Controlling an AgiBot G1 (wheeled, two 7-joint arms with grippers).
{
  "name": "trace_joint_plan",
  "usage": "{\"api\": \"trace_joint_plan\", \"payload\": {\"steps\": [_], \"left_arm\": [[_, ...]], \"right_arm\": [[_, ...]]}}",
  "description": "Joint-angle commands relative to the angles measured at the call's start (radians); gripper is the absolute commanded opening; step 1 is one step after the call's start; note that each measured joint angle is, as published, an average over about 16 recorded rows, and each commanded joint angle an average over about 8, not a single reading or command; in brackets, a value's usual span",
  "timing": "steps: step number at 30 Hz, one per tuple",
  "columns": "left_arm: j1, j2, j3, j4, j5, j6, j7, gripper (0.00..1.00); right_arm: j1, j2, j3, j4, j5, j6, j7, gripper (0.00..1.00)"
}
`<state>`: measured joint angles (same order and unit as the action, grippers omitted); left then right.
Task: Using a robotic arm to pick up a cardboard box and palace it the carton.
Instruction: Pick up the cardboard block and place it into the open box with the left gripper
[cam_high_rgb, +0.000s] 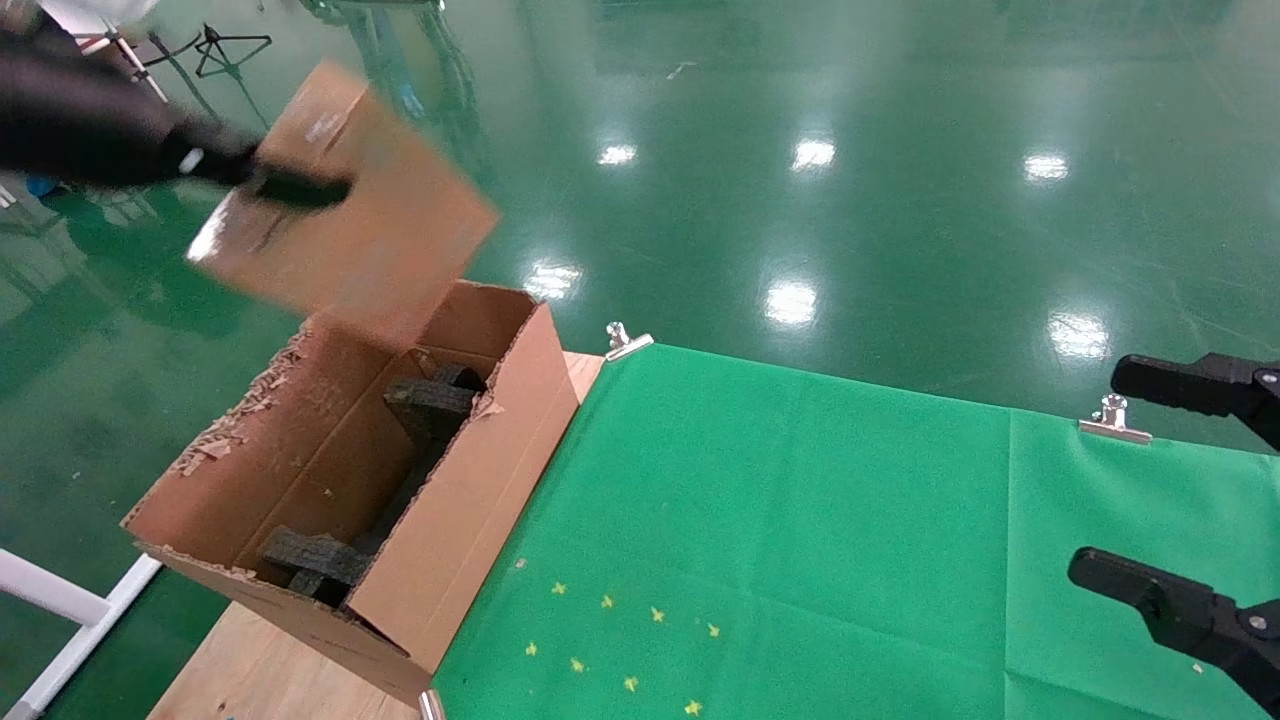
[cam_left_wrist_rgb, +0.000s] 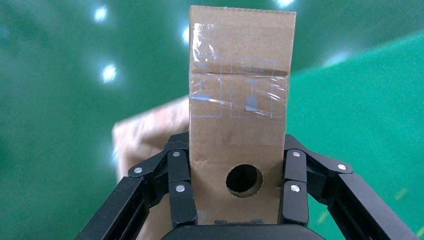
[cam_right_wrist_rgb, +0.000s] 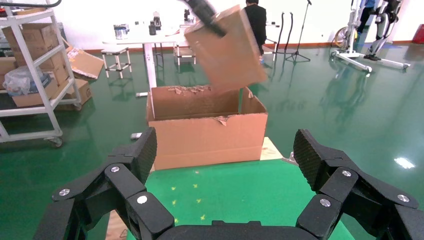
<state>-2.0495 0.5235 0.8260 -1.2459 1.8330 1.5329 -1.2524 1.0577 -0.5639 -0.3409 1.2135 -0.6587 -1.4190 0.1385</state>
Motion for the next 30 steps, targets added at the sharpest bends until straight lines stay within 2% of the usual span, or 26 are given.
{"api": "trace_joint_plan", "payload": {"steps": [1,6,12,19,30], "left_arm": [[0.002,-0.042,0.011,0.018,0.016,0.024,0.031,0.00],[0.063,-0.087,0.043,0.152,0.013,-0.003,0.142,0.00],[0.136,-0.079,0.063,0.351,0.011,-0.107,0.284,0.00],[0.170,-0.022,0.074,0.580,0.032,-0.227,0.403,0.00],[0.197,0.118,0.099,0.942,0.073,-0.348,0.476,0.00]], "right_arm": [[0.000,0.000,0.000,0.000,0.000,0.000,0.000,1.00],[0.000,0.000,0.000,0.000,0.000,0.000,0.000,1.00],[0.000,0.000,0.000,0.000,0.000,0.000,0.000,1.00],[0.000,0.000,0.000,0.000,0.000,0.000,0.000,1.00],[0.000,0.000,0.000,0.000,0.000,0.000,0.000,1.00]]}}
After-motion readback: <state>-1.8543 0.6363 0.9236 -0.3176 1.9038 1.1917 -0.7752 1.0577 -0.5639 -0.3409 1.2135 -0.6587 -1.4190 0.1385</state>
